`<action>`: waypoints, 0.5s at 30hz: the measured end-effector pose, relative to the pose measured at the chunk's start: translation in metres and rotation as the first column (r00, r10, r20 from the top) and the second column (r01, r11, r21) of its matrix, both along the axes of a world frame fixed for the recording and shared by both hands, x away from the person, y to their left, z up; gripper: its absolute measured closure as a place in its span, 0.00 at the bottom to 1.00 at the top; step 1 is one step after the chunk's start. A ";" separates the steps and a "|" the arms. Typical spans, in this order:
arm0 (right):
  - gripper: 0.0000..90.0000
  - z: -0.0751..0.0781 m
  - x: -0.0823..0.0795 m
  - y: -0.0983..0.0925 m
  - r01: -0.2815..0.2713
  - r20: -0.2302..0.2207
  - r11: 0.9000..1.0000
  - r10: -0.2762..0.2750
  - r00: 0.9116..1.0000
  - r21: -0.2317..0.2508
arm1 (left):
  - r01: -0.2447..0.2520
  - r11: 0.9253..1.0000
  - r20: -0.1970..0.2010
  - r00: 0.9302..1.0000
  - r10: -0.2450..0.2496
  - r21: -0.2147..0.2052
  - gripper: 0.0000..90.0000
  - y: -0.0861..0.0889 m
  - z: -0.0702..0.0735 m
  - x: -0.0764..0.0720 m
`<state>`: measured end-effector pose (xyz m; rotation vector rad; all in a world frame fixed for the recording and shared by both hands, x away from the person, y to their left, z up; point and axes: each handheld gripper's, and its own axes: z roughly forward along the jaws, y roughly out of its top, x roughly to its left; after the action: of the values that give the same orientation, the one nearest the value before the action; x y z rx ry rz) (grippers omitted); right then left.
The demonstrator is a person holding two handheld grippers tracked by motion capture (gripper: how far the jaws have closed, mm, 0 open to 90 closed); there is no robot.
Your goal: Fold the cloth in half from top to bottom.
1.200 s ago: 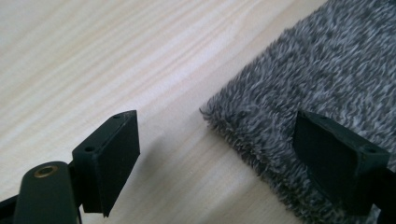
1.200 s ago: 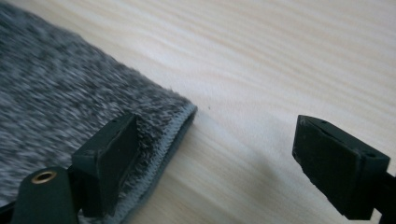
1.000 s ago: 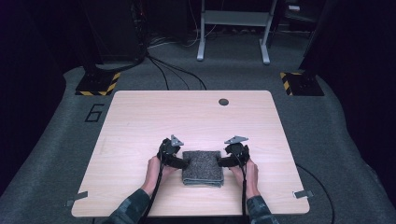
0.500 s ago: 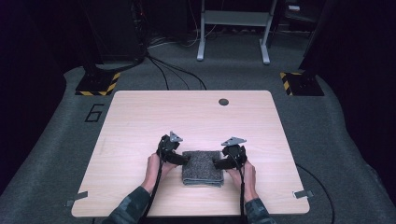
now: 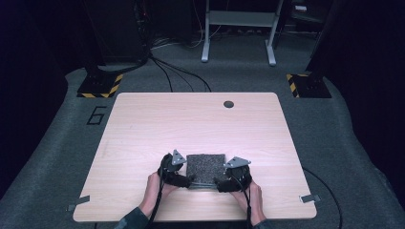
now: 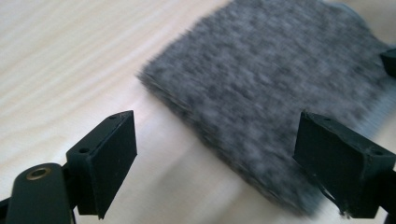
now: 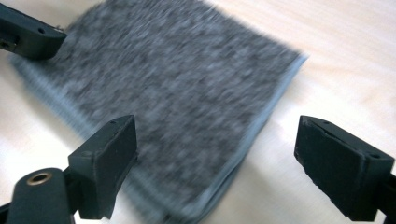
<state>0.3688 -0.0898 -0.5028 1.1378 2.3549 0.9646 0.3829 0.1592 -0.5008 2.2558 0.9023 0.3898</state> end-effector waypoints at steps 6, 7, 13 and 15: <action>0.13 -0.014 -0.006 0.004 -0.012 -0.020 1.000 0.012 1.000 -0.016 | -0.009 1.000 -0.029 1.000 0.008 -0.014 0.16 0.004 -0.009 -0.002; 0.14 -0.011 -0.009 0.002 -0.020 0.000 1.000 0.020 1.000 0.004 | -0.012 1.000 -0.018 1.000 0.012 -0.007 0.15 0.005 -0.009 -0.003; 0.12 -0.016 -0.011 0.005 -0.020 -0.004 1.000 0.020 1.000 -0.003 | -0.025 1.000 -0.016 1.000 0.025 -0.014 0.15 0.007 -0.012 -0.007; 0.12 -0.012 -0.014 0.001 -0.013 0.007 1.000 0.013 1.000 0.003 | -0.036 0.999 -0.005 0.999 0.036 -0.023 0.11 0.013 -0.006 -0.009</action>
<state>0.3548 -0.0885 -0.5151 1.1198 2.3595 0.9755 0.3738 0.1719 -0.5068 2.2227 0.9466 0.3884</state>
